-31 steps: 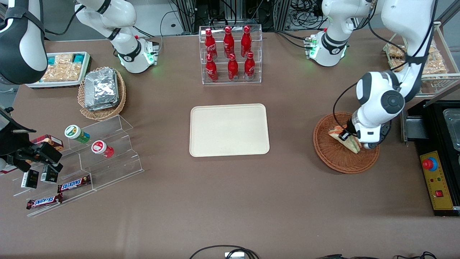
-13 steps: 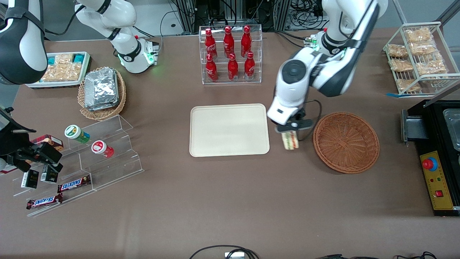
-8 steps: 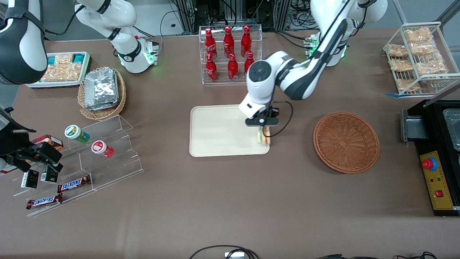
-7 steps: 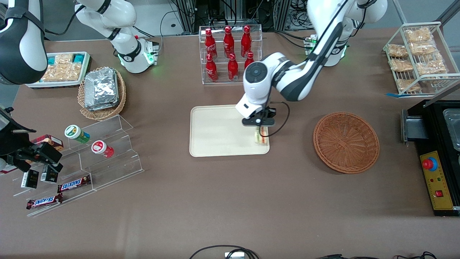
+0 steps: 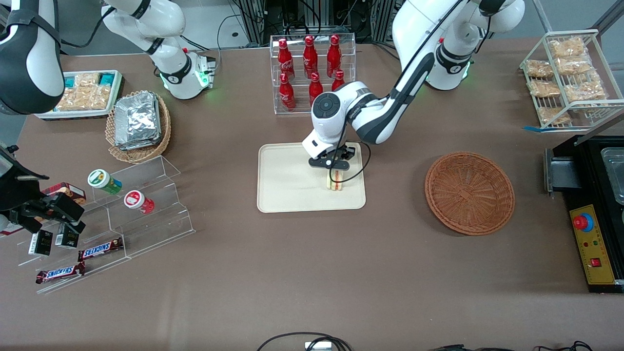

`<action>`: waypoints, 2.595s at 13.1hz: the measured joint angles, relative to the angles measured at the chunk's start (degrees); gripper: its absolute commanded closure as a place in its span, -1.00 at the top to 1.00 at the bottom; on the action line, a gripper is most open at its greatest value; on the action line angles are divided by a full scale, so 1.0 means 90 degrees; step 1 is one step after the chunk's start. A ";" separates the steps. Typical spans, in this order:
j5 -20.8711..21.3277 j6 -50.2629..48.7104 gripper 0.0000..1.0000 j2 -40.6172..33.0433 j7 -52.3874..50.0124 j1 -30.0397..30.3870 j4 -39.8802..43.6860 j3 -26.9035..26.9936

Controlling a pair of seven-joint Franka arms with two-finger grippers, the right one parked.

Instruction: Place sandwich from basket to tray

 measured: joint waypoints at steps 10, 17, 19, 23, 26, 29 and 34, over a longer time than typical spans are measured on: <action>-0.0005 -0.0345 0.98 -0.0048 -0.0217 0.0029 0.0302 0.0070; -0.0006 -0.1535 0.98 -0.0331 -0.0465 0.0812 0.1393 0.0157; -0.0006 -0.1950 0.99 -0.0403 -0.0526 0.1092 0.1669 0.0171; -0.0006 -0.2720 0.99 -0.0635 -0.0547 0.1734 0.2091 0.0195; -0.0006 -0.2825 0.99 -0.0812 -0.0542 0.2215 0.2122 0.0202; -0.0006 -0.3096 1.00 -0.1014 -0.0424 0.2628 0.2136 0.0199; -0.0298 -0.3793 1.00 -0.1604 0.0956 0.3529 0.2172 0.0197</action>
